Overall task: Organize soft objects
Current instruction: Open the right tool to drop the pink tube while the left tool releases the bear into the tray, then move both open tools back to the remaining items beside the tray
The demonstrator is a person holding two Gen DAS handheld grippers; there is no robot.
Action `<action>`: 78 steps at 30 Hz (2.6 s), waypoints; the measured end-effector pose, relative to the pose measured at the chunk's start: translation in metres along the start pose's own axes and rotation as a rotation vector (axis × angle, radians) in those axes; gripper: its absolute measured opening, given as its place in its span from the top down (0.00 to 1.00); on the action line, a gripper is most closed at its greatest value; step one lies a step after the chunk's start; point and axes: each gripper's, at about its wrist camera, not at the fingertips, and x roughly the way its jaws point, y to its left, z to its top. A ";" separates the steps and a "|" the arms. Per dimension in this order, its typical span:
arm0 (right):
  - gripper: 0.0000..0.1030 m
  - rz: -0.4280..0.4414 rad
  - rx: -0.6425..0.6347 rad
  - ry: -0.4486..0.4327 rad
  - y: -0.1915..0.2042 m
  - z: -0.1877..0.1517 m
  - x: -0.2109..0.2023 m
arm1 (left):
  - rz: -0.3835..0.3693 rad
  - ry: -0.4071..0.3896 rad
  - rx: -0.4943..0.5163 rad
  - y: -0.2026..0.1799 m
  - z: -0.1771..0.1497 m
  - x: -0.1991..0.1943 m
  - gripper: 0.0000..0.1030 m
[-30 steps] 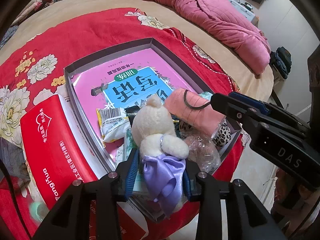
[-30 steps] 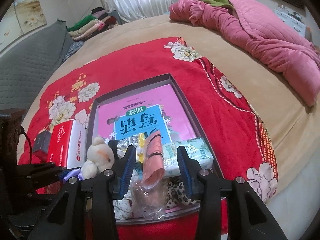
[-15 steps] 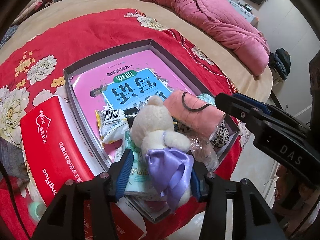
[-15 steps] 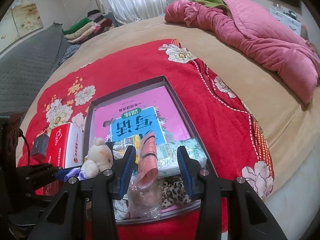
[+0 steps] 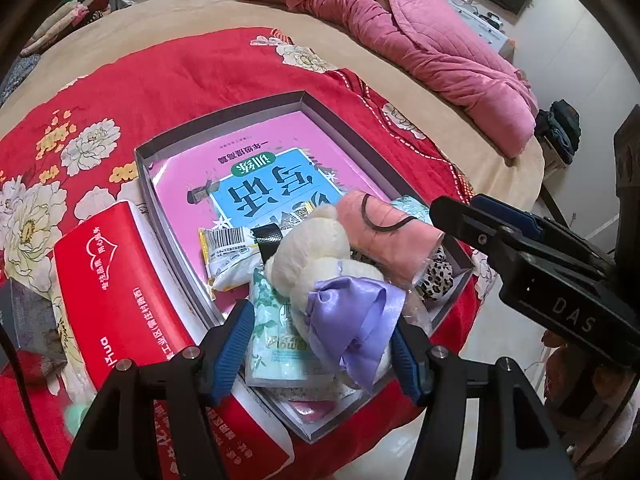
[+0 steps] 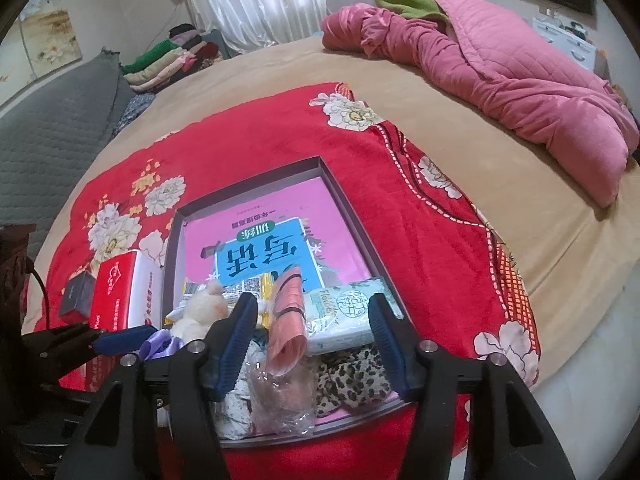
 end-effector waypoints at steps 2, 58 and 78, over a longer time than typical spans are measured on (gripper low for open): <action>0.42 -0.006 -0.005 0.000 0.001 0.000 -0.002 | -0.002 -0.001 0.001 0.000 0.000 -0.002 0.37; 0.25 -0.083 -0.076 -0.152 0.059 -0.016 -0.085 | 0.185 -0.191 0.031 0.021 -0.034 -0.119 0.25; 0.25 0.060 -0.273 -0.140 0.164 -0.032 -0.086 | 0.228 -0.208 -0.108 0.107 -0.067 -0.151 0.25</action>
